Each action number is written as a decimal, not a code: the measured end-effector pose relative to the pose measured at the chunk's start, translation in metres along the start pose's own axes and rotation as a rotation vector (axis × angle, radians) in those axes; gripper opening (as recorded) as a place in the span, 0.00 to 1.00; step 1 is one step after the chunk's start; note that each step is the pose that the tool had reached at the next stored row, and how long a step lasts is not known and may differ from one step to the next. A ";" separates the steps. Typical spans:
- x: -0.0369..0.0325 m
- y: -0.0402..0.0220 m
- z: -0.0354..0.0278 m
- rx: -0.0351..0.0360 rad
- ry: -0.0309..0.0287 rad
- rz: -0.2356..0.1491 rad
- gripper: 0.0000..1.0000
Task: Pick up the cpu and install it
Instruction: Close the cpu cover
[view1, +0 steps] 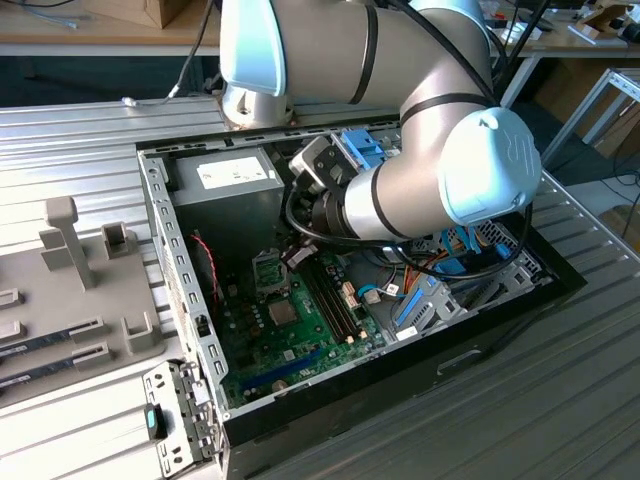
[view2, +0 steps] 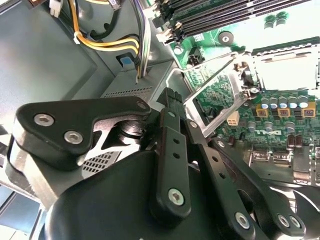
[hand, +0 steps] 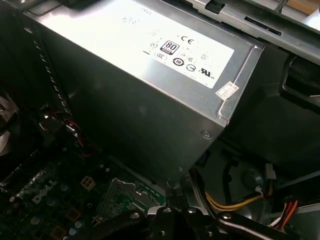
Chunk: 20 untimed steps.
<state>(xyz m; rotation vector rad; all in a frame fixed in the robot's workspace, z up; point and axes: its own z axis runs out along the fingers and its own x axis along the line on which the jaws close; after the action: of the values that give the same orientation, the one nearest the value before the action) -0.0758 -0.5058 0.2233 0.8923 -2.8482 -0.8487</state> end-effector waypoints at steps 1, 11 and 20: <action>0.0002 0.0001 -0.0004 0.0052 0.0040 0.000 0.11; -0.0009 0.0057 -0.0099 0.0131 0.0102 0.000 0.11; 0.0003 0.0054 -0.0144 0.0264 0.0194 0.002 0.11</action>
<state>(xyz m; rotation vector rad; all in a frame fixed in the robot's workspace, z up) -0.0761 -0.5094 0.2383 0.8957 -2.8497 -0.7997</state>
